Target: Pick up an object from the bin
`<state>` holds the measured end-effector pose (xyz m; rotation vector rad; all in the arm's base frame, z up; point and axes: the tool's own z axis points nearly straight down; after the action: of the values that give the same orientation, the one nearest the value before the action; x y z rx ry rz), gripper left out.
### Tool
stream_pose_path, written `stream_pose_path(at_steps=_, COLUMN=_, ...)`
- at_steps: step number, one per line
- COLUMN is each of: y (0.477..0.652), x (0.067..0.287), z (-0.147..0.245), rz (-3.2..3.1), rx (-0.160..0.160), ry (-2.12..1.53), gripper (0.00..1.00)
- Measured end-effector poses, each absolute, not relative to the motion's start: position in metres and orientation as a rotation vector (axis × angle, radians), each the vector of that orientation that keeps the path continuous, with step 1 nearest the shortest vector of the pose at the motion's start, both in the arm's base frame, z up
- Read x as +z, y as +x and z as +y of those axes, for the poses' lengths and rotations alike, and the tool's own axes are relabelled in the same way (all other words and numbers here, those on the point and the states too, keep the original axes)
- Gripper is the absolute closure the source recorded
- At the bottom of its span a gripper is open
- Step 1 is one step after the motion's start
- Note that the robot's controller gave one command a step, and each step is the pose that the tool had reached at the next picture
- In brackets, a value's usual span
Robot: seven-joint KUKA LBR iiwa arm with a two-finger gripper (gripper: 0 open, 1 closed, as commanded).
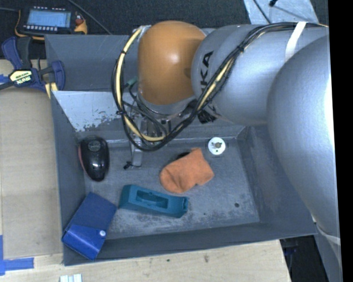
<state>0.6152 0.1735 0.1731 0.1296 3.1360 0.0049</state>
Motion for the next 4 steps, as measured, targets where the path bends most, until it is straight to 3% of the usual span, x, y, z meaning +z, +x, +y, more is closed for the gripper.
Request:
stream_pose_path(at_steps=1, y=0.616, x=0.152, z=0.106, rz=3.125, rx=0.002, ry=0.294, gripper=0.0)
stream_pose_path(at_steps=2, y=0.62, x=0.154, z=0.073, rz=3.128, rx=-0.004, ry=0.261, gripper=0.0)
stream_pose_path(at_steps=3, y=0.599, x=0.157, z=0.073, rz=3.139, rx=0.001, ry=0.002, gripper=0.0)
stream_pose_path(at_steps=4, y=0.581, x=0.133, z=0.057, rz=3.133, rx=0.0, ry=-0.147, gripper=0.0)
